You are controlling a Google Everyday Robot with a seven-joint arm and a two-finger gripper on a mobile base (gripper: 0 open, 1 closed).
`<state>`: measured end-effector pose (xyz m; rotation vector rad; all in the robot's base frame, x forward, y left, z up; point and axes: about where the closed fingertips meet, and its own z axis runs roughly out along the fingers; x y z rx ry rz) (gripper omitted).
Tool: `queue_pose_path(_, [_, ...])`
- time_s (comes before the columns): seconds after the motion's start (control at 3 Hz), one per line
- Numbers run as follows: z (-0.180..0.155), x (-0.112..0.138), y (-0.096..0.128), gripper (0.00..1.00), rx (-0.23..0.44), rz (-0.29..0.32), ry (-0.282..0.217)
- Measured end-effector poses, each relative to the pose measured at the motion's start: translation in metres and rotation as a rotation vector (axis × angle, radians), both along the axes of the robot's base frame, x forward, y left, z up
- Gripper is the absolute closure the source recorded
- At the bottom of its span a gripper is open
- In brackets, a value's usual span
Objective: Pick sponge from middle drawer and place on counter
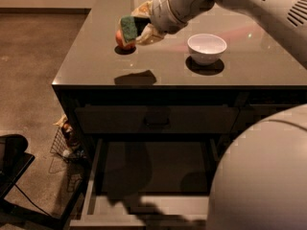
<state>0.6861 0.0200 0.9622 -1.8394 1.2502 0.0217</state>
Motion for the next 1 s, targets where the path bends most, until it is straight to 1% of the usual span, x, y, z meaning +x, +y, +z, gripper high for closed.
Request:
queue_pose_path(0.33, [0.0025, -0.0014, 0.0014, 0.21, -0.012, 0.026, -0.028])
queue_pose_path(0.67, [0.0045, -0.0025, 0.0025, 0.0, -0.02, 0.043, -0.047])
queue_pose_path(1.0, [0.0045, -0.0025, 0.0025, 0.0, -0.02, 0.043, -0.047])
